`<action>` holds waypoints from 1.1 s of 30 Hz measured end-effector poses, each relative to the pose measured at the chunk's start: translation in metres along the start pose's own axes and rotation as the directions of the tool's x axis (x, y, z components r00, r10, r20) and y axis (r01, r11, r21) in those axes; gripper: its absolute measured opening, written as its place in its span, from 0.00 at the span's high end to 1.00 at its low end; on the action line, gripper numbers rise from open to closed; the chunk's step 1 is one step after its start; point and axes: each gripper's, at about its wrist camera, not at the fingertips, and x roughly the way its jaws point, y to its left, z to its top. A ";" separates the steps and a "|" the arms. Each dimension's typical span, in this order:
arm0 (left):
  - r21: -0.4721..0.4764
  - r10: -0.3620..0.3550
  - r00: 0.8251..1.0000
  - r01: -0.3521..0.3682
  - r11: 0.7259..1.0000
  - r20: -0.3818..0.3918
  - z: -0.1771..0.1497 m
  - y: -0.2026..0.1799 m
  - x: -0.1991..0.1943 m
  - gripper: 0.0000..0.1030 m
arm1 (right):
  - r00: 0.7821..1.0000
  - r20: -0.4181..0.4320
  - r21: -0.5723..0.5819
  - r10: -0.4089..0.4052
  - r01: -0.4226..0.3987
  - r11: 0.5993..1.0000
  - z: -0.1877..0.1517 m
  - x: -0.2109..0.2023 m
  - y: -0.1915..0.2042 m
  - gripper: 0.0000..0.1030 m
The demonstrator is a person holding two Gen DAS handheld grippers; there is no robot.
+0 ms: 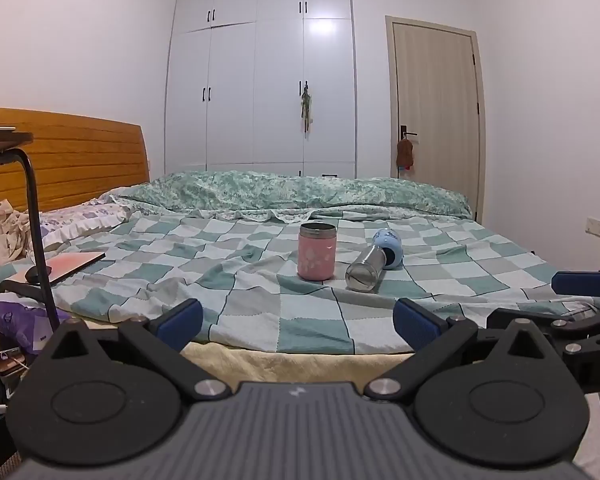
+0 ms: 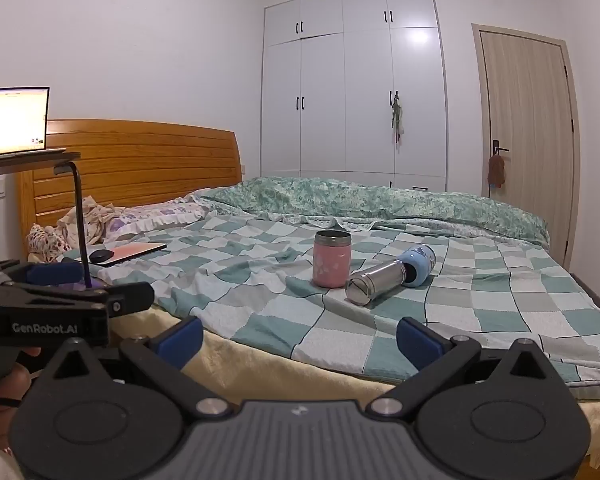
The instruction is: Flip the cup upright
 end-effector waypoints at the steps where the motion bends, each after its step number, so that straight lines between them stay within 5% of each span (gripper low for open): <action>1: 0.000 0.000 1.000 0.000 1.000 0.001 0.000 -0.004 -0.003 0.00 | 1.000 0.005 0.001 0.000 0.000 1.000 0.000 0.000 0.000 0.00; 33: 0.001 0.000 1.000 0.000 1.000 -0.003 0.000 0.002 -0.001 0.00 | 1.000 0.012 -0.007 -0.001 0.001 1.000 0.003 -0.006 -0.004 0.00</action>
